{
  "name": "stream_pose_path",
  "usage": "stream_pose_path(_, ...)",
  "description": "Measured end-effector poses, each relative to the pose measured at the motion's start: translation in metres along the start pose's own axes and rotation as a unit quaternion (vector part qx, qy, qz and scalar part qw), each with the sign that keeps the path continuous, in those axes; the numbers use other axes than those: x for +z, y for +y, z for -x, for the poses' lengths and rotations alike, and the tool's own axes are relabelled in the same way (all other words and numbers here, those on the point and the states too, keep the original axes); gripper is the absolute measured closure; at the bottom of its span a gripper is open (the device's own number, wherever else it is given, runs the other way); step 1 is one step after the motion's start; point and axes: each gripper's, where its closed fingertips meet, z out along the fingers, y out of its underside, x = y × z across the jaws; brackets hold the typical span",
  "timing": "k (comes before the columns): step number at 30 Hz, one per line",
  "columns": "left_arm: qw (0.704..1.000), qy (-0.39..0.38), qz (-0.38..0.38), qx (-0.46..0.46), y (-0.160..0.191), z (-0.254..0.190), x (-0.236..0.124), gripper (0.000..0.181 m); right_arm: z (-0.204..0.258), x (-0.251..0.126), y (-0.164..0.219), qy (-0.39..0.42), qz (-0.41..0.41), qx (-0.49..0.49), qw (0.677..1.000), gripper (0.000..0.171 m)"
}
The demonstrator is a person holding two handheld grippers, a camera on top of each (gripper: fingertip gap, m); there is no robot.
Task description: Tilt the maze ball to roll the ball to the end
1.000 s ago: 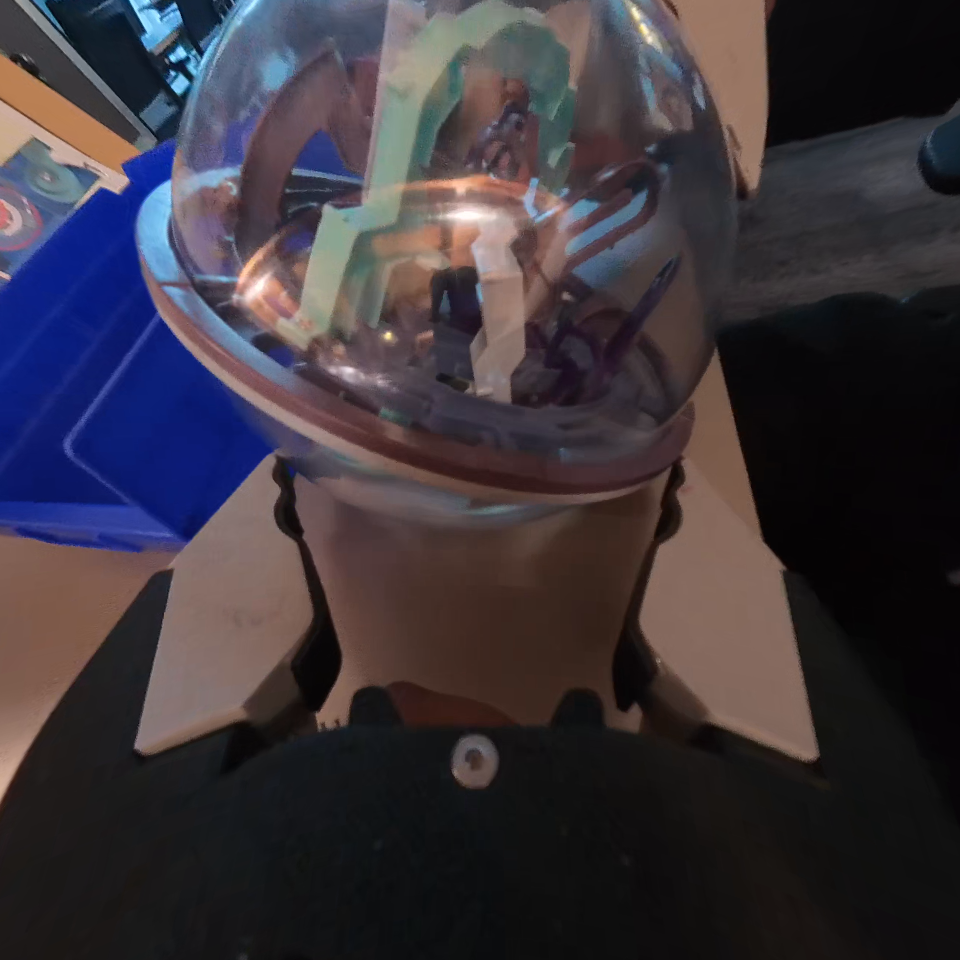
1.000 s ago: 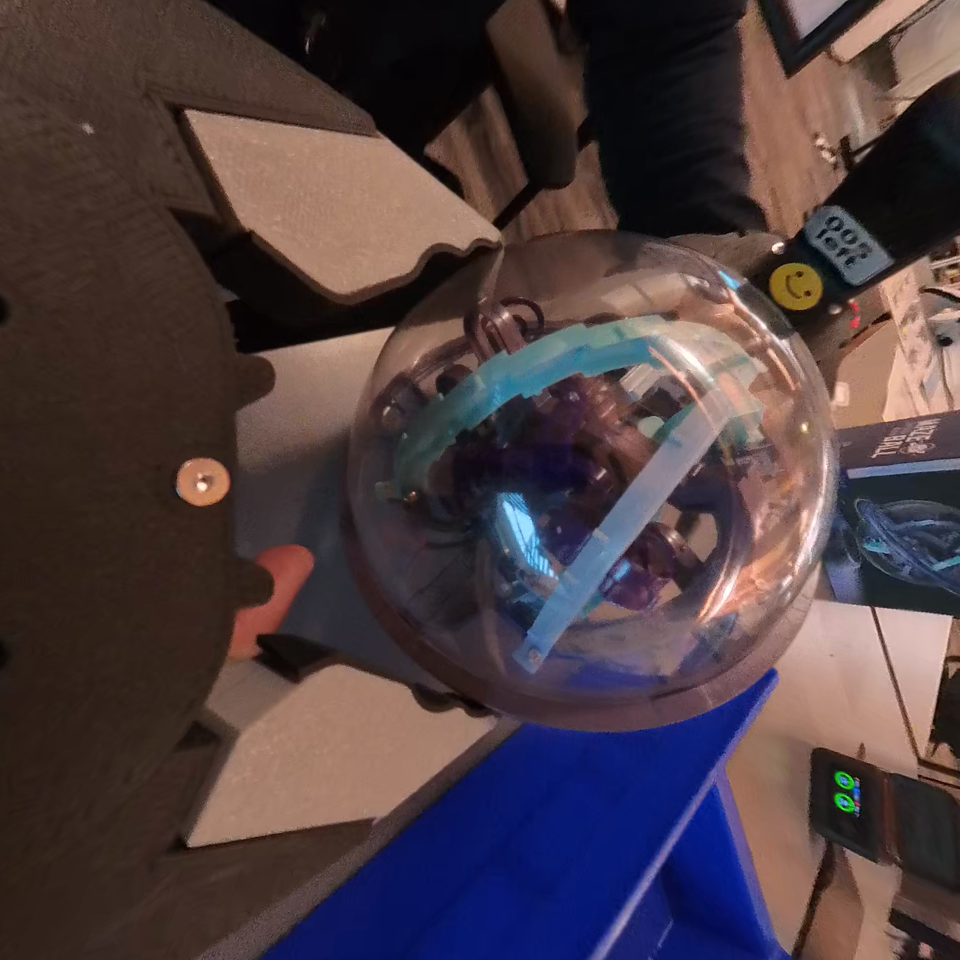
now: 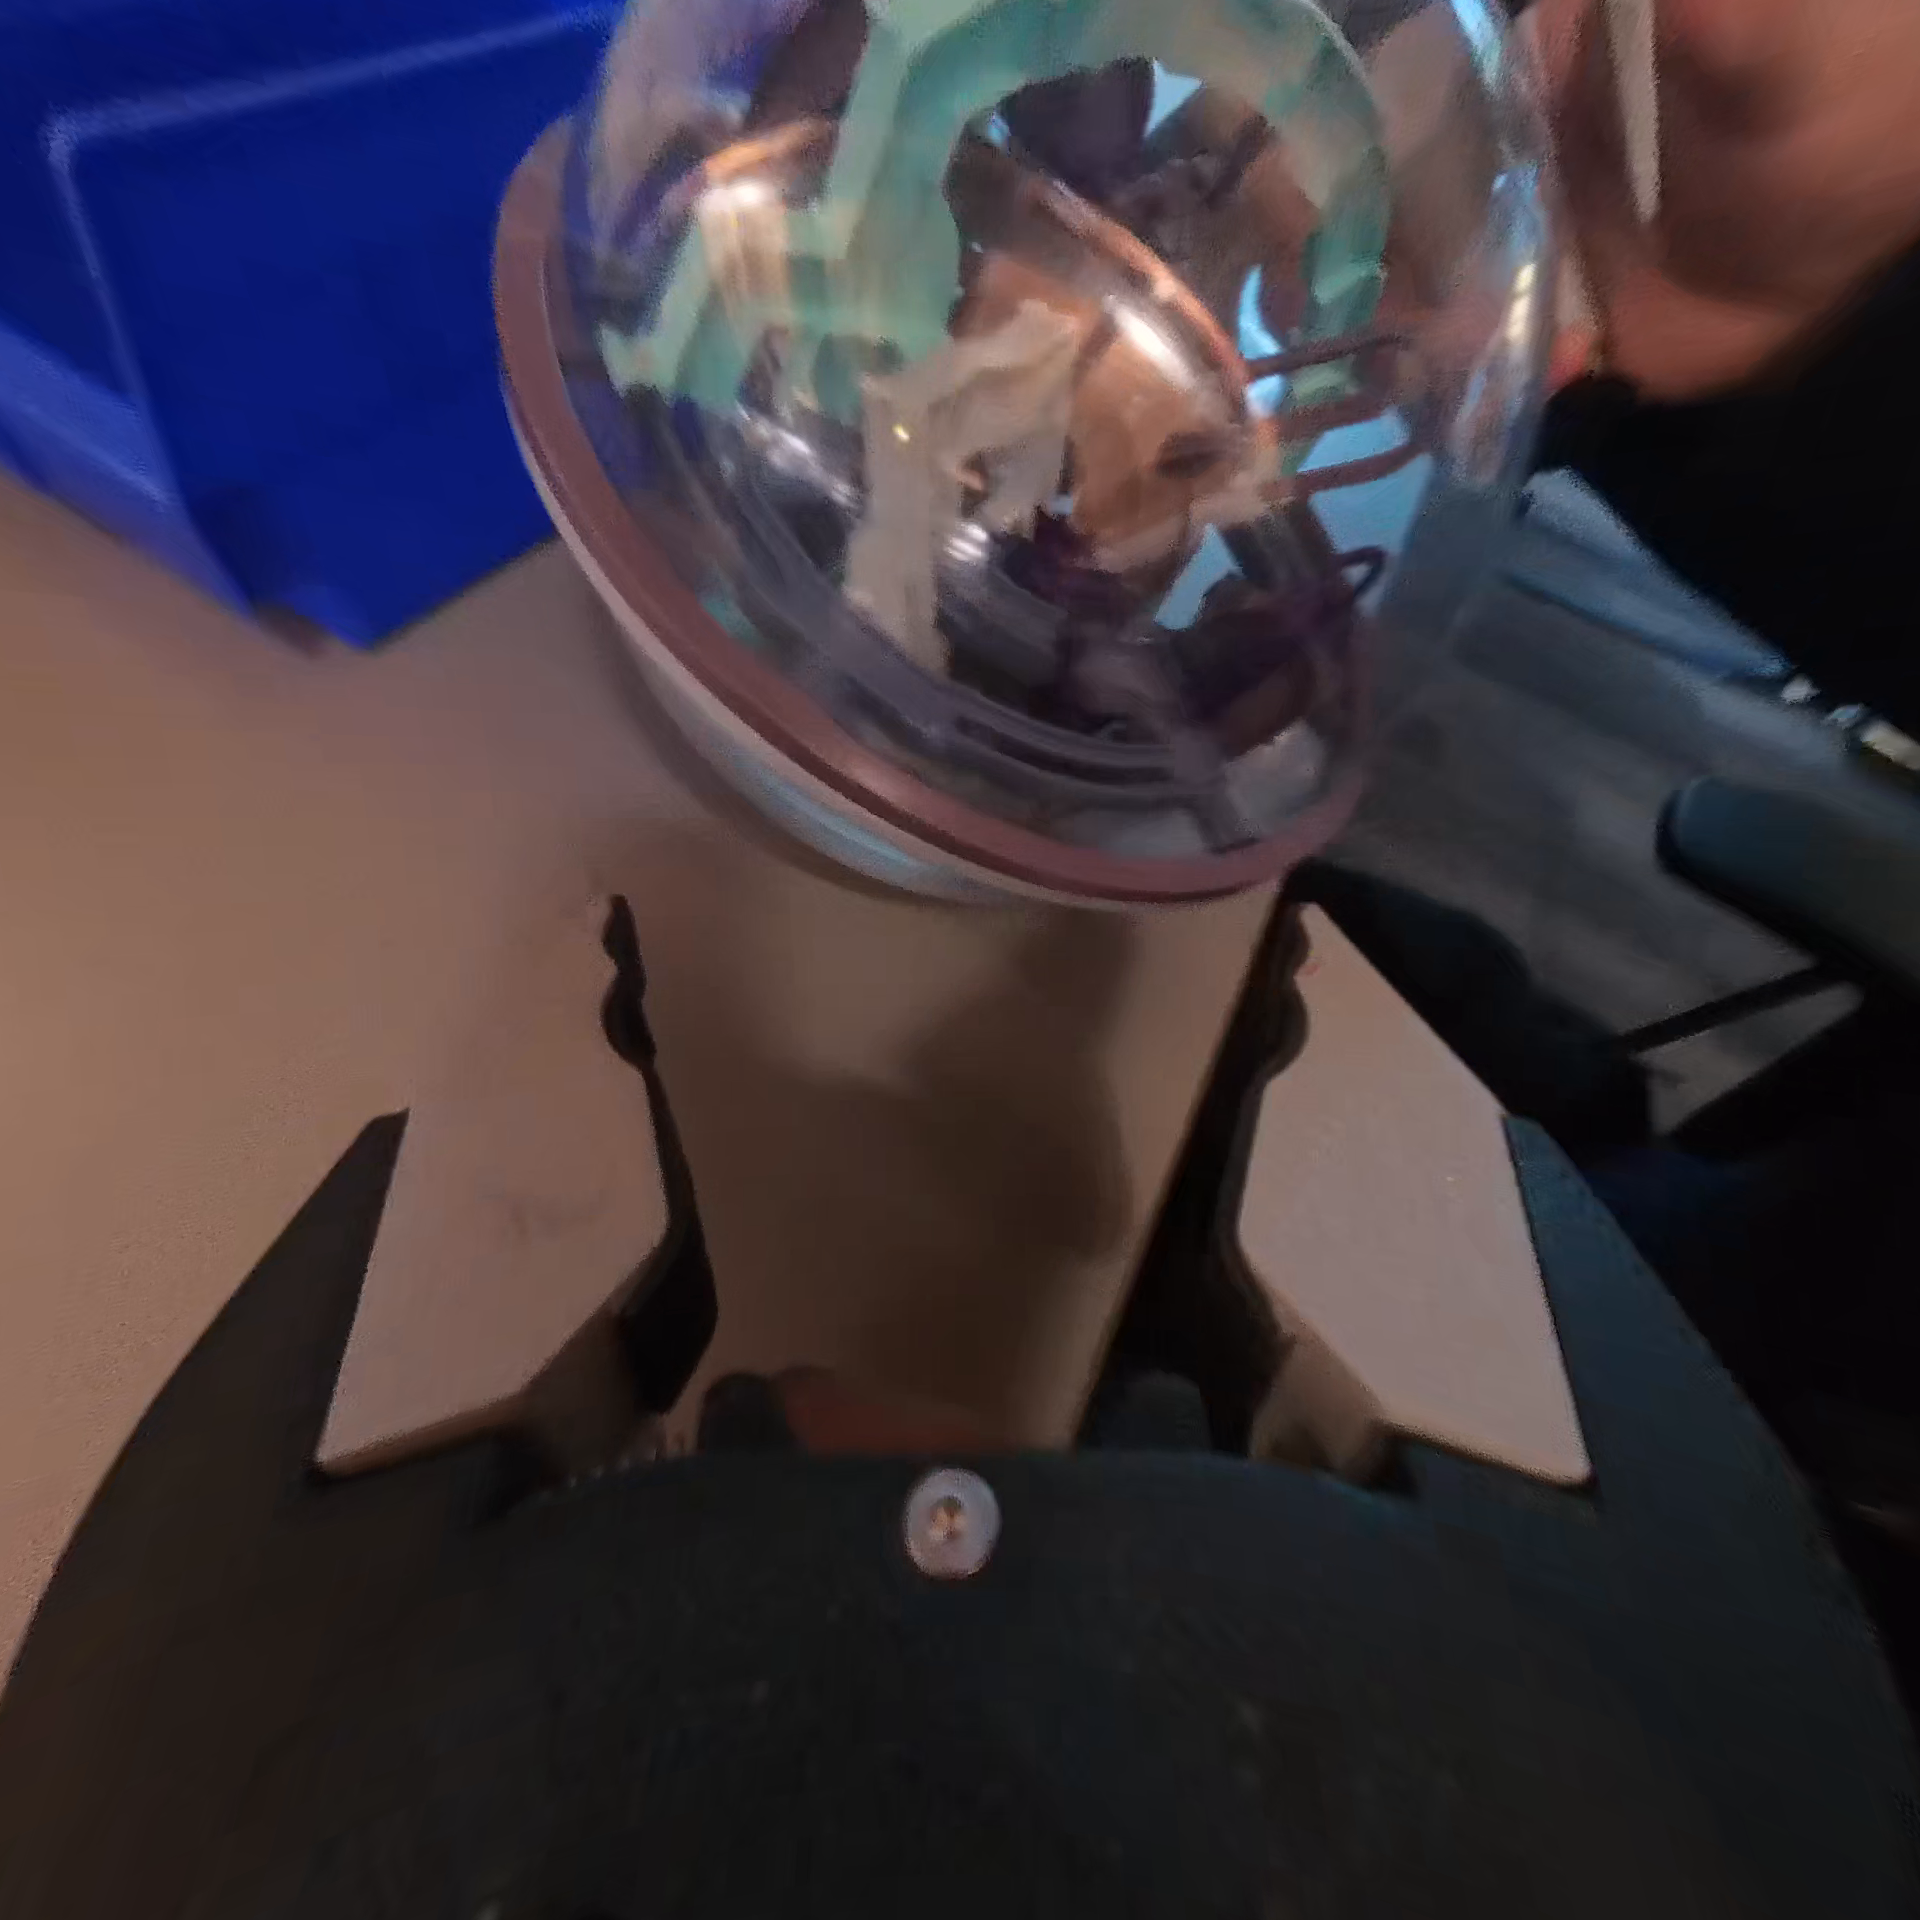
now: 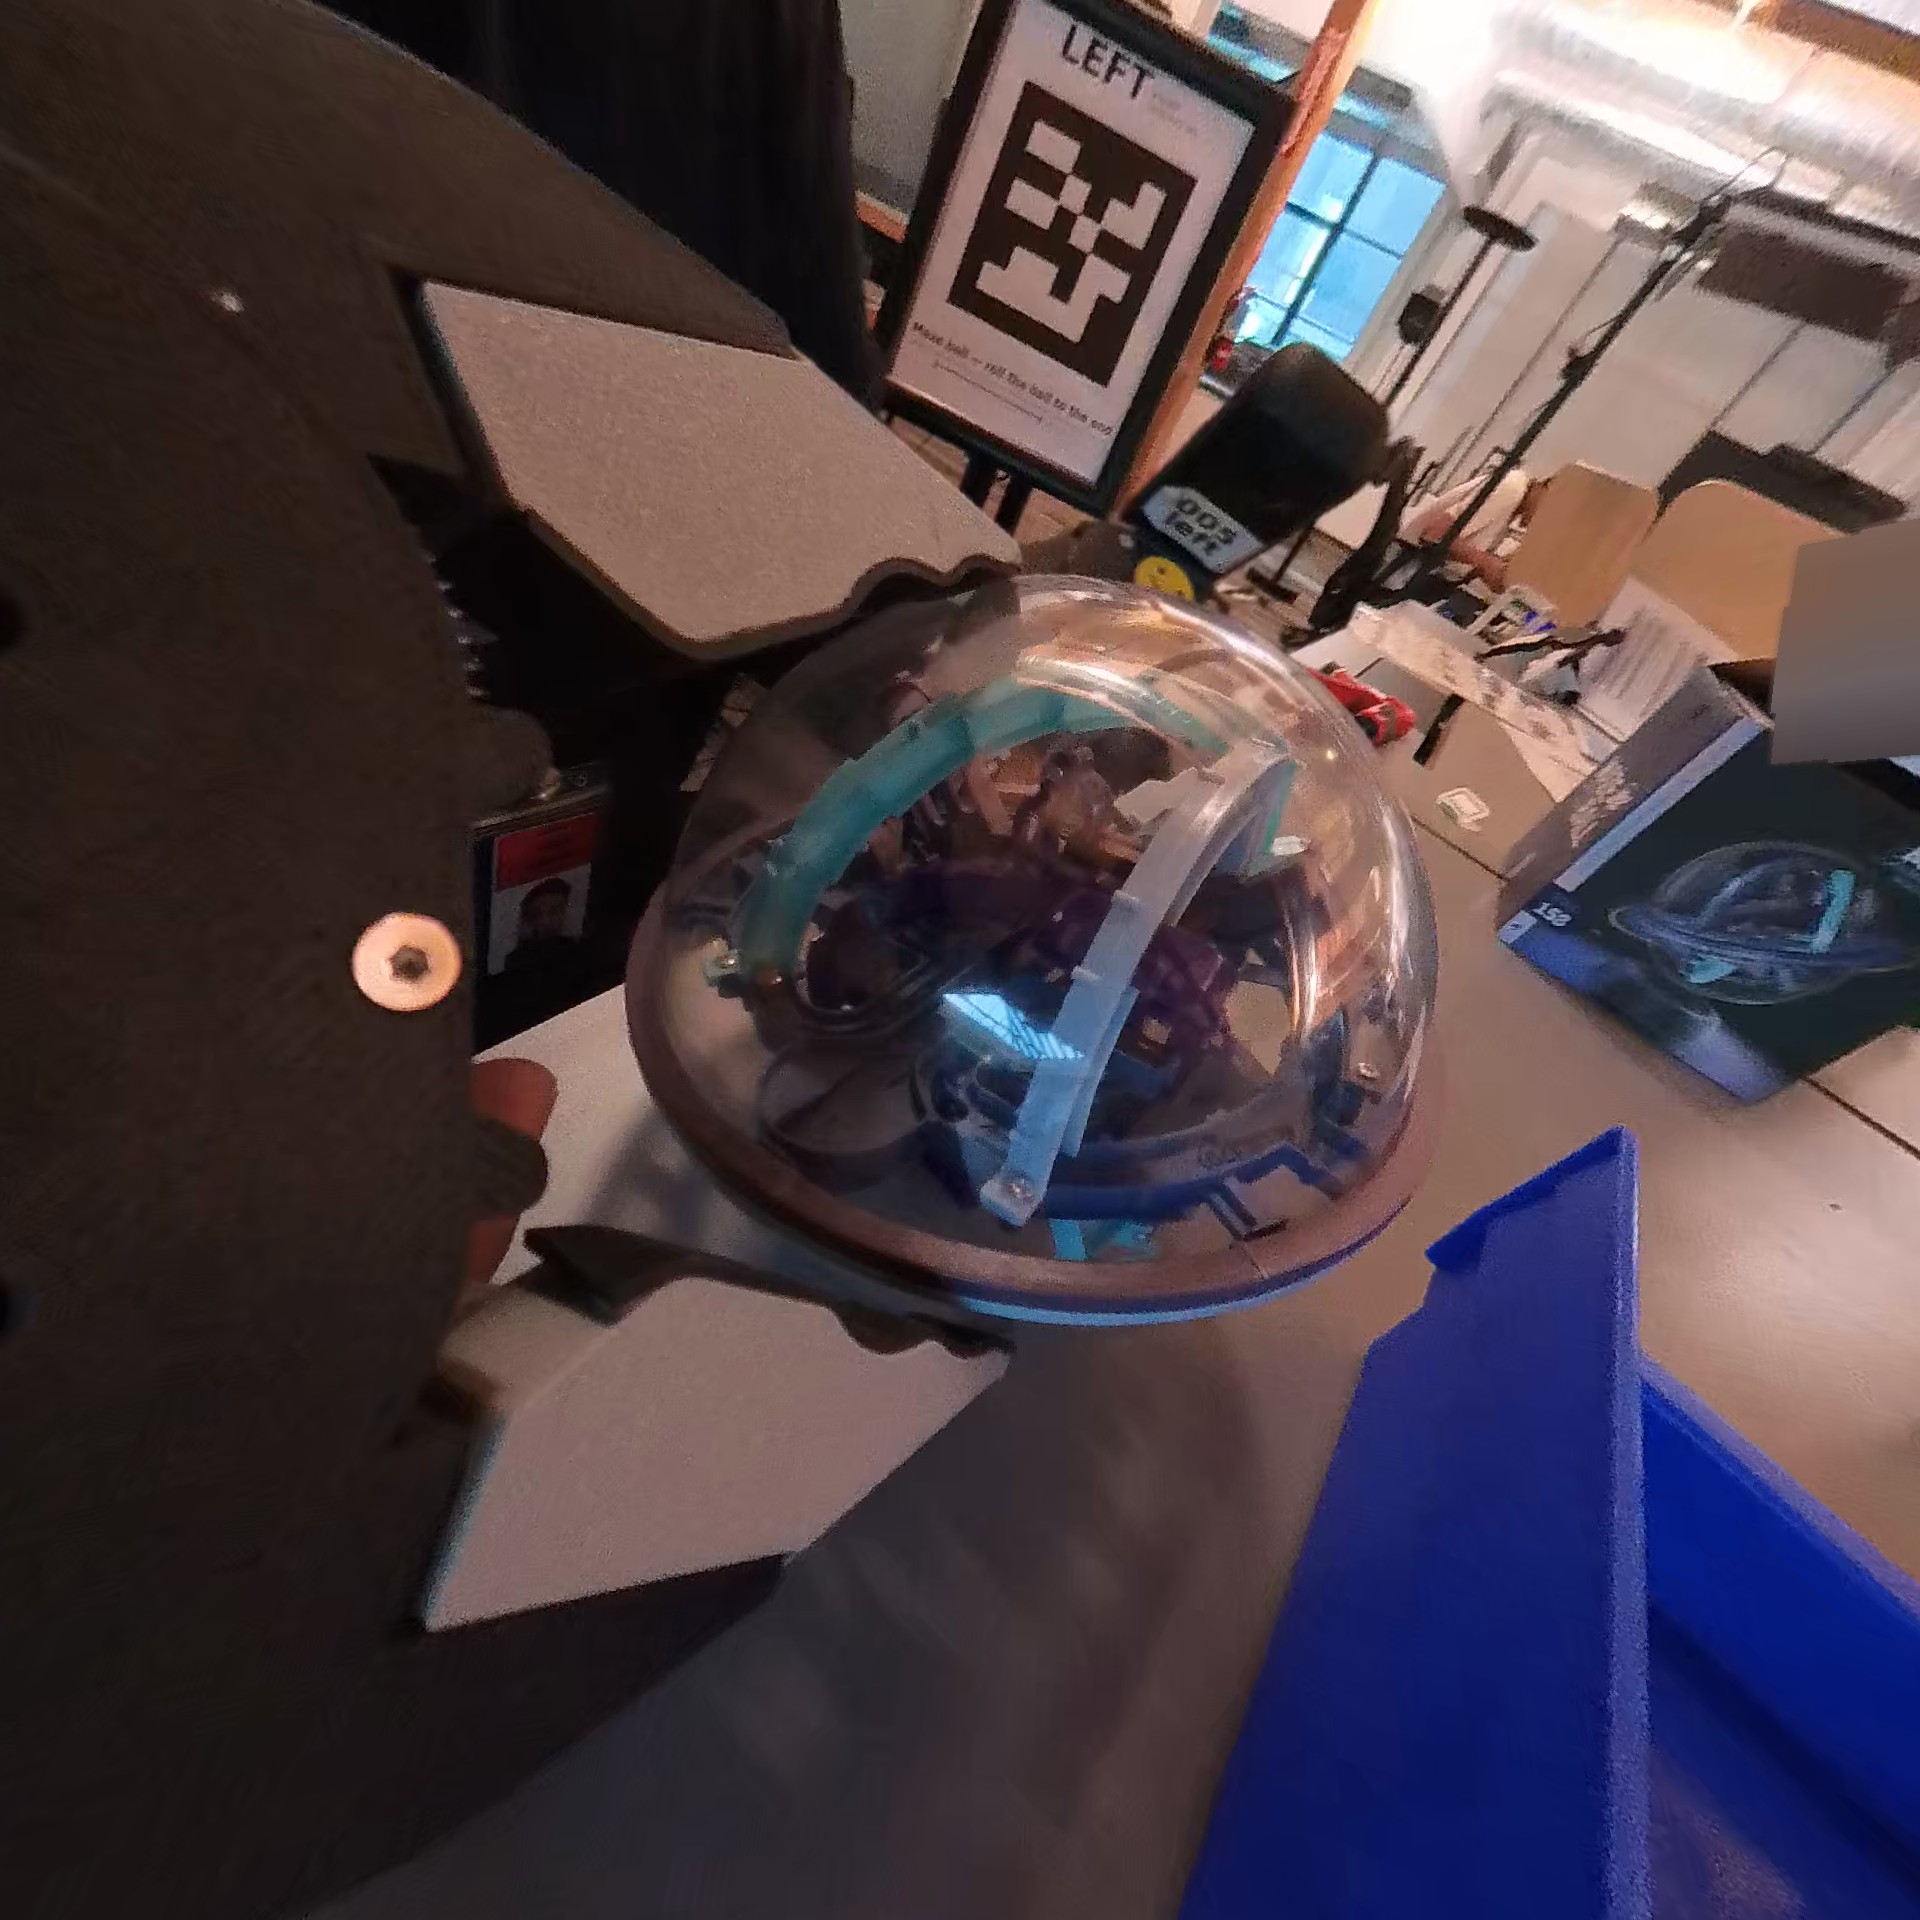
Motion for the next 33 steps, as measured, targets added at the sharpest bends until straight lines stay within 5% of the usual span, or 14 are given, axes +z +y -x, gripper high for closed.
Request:
stream_pose_path(7,0.996,0.048,-0.032,-0.064,-0.009,-0.014,-0.004,0.056,0.016,0.016,0.029,-0.012,0.028,-0.007,1.000,0.036)
stream_pose_path(14,0.995,0.051,-0.049,-0.076,-0.021,0.038,-0.021,0.075,-0.001,-0.008,0.015,0.022,0.048,-0.113,0.992,0.050)
stream_pose_path(18,0.992,0.083,-0.064,-0.070,-0.032,0.047,-0.023,0.089,-0.010,0.001,-0.002,0.019,0.059,-0.179,0.982,0.043)
stream_pose_path(33,0.981,0.144,-0.120,-0.041,-0.064,0.062,-0.042,0.097,-0.013,0.024,0.043,0.122,0.060,-0.233,0.963,0.060)
